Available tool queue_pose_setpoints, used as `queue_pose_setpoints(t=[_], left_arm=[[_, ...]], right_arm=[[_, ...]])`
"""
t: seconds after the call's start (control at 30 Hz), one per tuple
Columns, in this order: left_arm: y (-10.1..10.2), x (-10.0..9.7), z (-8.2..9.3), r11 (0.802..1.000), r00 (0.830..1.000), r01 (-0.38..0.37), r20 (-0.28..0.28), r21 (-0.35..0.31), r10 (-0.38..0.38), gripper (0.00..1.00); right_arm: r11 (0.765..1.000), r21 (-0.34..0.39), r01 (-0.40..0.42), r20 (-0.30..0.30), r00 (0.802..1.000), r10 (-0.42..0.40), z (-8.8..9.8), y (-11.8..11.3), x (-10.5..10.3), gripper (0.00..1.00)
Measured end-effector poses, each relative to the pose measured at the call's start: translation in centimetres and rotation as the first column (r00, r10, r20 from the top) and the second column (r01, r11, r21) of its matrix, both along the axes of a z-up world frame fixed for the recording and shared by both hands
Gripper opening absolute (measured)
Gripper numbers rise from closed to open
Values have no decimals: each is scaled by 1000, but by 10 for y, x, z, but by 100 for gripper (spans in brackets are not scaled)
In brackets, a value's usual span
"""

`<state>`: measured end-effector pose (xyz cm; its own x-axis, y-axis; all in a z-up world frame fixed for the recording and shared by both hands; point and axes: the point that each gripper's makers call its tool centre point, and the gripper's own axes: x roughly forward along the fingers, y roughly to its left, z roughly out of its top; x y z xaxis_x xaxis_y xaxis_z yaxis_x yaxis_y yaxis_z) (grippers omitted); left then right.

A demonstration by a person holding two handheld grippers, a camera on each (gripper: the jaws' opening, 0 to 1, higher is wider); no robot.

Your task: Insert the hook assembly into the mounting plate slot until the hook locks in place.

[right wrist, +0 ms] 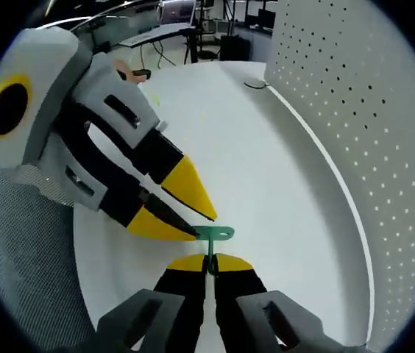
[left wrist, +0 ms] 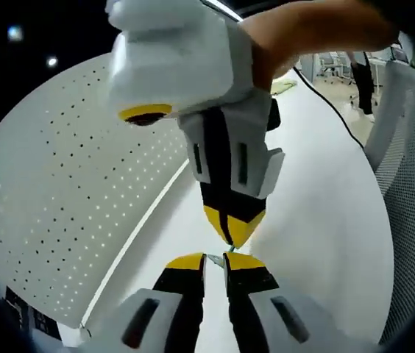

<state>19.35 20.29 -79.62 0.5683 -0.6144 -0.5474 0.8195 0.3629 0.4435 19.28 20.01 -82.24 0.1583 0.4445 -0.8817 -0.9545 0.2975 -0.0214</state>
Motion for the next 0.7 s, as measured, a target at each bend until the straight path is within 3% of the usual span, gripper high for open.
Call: queue_pose_setpoints(t=[0.13, 0.23, 0.43, 0.7], left_arm=[[-2, -2, -1, 999, 999, 25, 33, 48, -26, 11], [0, -1, -3, 991, 995, 45, 83, 123, -55, 11], [-1, -5, -8, 961, 976, 91, 167, 262, -138, 11], [-5, -8, -12, 959, 977, 103, 152, 266, -147, 11]], right_arm=[[1000, -2, -8, 4, 1000, 8, 6, 4, -1, 2], [1000, -6, -15, 7, 1000, 15, 10, 6, -2, 2], [1000, -5, -24, 5, 1000, 24, 16, 10, -5, 2], [1000, 10, -20, -12, 1000, 20, 18, 14, -6, 0]])
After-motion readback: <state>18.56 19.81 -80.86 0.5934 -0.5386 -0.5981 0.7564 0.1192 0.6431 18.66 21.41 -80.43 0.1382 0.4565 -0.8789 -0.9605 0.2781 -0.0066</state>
